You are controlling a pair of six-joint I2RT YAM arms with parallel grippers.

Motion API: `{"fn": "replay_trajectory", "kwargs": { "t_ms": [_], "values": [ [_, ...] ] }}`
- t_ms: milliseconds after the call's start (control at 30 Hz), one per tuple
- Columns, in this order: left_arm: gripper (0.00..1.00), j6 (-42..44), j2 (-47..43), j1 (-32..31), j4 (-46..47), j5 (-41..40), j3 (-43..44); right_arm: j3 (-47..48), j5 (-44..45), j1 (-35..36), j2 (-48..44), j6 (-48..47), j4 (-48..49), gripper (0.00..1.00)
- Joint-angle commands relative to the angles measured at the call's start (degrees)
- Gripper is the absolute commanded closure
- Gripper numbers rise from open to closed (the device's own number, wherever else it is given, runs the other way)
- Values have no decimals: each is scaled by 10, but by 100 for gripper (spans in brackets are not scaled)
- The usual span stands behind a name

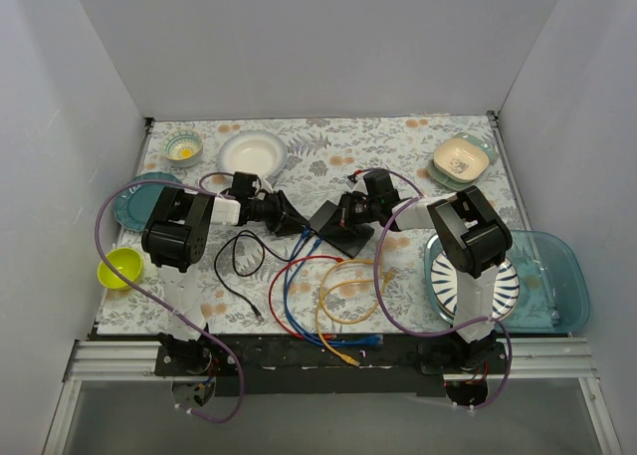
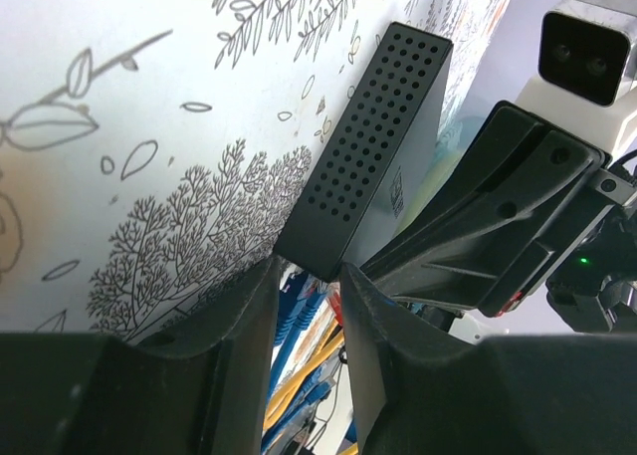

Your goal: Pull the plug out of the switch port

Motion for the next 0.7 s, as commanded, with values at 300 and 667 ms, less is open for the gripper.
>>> {"fn": "replay_trajectory", "kwargs": {
  "t_ms": [300, 667],
  "values": [
    [75, 43, 13, 0, -12, -57, -36, 2, 57, 2, 26, -32, -57, 96],
    [69, 88, -4, 1, -11, -21, -53, 1, 61, 2, 27, -35, -58, 96]
  ]
}}
